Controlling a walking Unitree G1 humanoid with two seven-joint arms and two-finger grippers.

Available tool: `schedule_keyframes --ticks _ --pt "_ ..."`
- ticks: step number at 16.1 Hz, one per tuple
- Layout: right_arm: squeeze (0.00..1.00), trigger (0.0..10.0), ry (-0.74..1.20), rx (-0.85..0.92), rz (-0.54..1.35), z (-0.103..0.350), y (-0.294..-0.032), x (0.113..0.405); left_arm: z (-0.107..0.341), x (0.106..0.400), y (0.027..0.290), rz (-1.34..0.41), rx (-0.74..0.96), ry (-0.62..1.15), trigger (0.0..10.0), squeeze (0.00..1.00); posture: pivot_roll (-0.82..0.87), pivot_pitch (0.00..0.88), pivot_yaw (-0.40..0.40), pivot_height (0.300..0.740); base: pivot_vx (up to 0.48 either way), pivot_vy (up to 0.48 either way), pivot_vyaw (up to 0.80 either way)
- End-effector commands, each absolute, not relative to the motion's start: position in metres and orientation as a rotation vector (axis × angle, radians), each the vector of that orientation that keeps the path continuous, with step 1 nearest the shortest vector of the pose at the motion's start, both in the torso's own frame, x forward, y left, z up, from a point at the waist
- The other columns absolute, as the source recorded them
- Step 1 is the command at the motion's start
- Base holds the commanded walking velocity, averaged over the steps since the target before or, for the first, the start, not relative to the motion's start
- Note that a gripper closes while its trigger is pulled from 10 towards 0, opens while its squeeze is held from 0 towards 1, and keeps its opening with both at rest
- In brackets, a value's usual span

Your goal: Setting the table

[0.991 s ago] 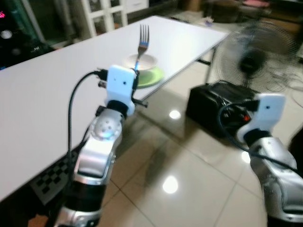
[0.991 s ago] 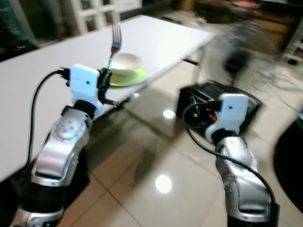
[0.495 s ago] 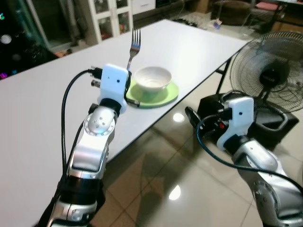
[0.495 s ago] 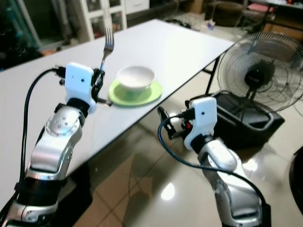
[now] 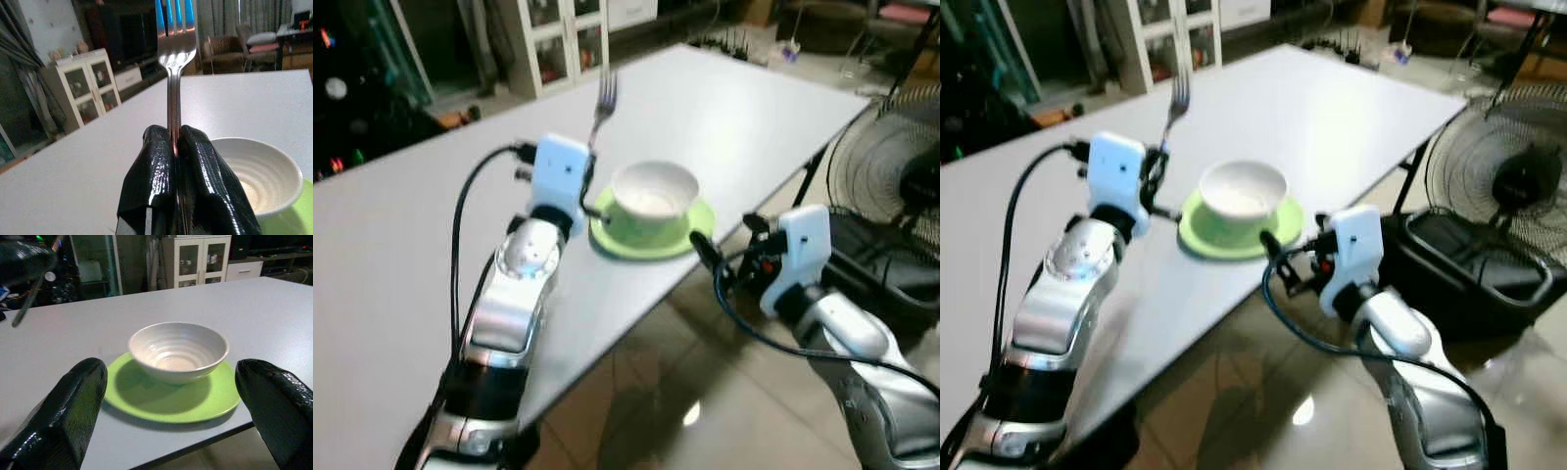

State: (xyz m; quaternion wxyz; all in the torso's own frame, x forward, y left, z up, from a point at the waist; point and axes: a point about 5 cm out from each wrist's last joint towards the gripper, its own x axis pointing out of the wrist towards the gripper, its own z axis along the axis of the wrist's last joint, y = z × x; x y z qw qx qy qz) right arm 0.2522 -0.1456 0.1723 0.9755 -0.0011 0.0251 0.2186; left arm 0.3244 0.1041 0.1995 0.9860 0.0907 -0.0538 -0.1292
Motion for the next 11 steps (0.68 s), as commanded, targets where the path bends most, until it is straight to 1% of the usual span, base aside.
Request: schedule_keyframes --ticks 1,2,5,8,9,11 --pt "0.00 10.0 0.046 -0.008 0.442 0.175 -0.149 0.250 0.201 0.326 0.089 -0.331 0.179 -0.080 10.0 0.00 -0.05 0.000 0.048 0.740 0.000 0.000 0.00" --pt "0.00 10.0 0.053 -0.010 0.451 0.175 -0.148 0.248 0.199 0.328 0.084 -0.374 0.196 -0.042 10.0 0.00 -0.05 0.000 0.048 0.740 0.000 0.000 0.00" --pt "0.00 10.0 0.067 -0.020 0.490 0.173 -0.146 0.241 0.203 0.334 0.084 -0.423 0.203 -0.018 10.0 0.00 -0.05 0.000 0.049 0.740 0.000 0.000 0.00" --pt "0.00 10.0 0.078 -0.028 0.525 0.176 -0.146 0.237 0.199 0.349 0.084 -0.497 0.284 0.112 10.0 0.00 -0.06 0.000 0.062 0.740 0.000 0.000 0.00" --pt "0.00 10.0 0.086 -0.031 0.537 0.176 -0.146 0.235 0.199 0.354 0.081 -0.539 0.270 0.154 10.0 0.00 -0.07 0.000 0.064 0.740 0.000 0.000 0.00" --pt "0.00 10.0 0.096 -0.051 0.584 0.178 -0.142 0.233 0.196 0.365 0.075 -0.588 0.309 0.212 10.0 0.00 -0.09 0.000 0.070 0.740 0.000 0.000 0.00"
